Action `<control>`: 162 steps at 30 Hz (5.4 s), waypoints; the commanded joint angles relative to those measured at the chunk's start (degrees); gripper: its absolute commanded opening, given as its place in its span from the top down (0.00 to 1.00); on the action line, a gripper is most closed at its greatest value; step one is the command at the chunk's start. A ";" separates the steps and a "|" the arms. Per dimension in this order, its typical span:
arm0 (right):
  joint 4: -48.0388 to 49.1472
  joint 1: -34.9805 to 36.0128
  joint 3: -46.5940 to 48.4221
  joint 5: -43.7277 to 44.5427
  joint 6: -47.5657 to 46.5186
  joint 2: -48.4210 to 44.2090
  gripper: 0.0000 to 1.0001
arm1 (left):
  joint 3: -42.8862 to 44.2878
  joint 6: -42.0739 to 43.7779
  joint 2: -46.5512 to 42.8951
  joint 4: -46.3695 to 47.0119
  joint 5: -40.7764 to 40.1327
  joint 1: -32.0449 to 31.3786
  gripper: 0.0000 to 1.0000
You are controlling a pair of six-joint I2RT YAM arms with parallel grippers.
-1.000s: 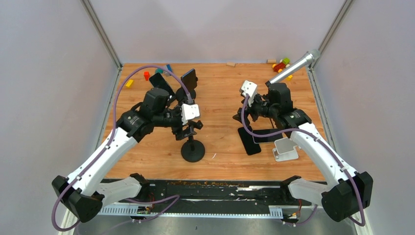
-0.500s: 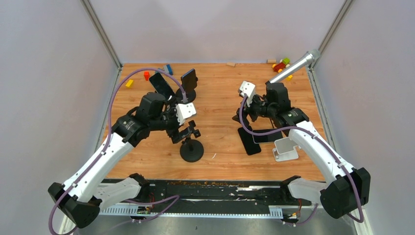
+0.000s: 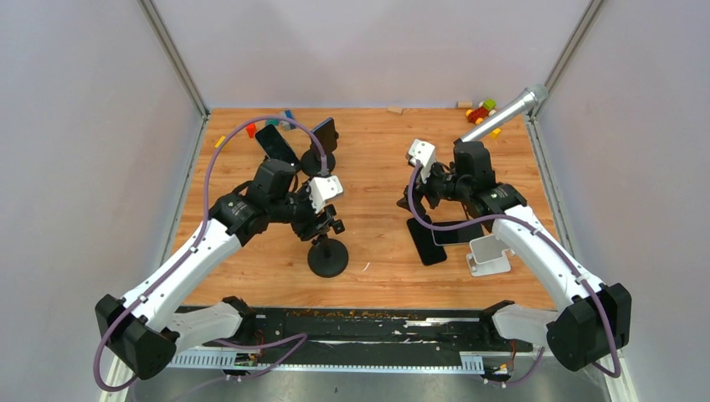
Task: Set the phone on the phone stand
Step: Move the phone stand to the center of the board, then pick up the phone at the center of the board.
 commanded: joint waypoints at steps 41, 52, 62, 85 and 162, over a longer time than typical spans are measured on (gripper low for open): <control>0.34 -0.34 -1.14 0.65 -5.36 0.06 0.23 | 3.06 15.65 4.66 -2.66 14.85 -0.05 0.83; 0.35 -0.15 -0.92 -0.62 -5.10 0.48 0.23 | 4.05 13.56 2.74 -0.25 12.09 -0.06 0.45; 0.08 0.49 -0.61 -0.07 -5.68 1.24 0.23 | 6.31 13.07 2.14 -2.10 7.78 -0.06 0.16; -0.51 0.58 -0.43 -0.23 -6.36 3.33 0.23 | 2.51 19.90 5.48 -3.94 12.01 0.01 0.61; -27.45 -7.35 3.42 26.75 -46.22 26.94 0.00 | 12.86 30.73 9.26 -8.43 12.59 6.00 0.00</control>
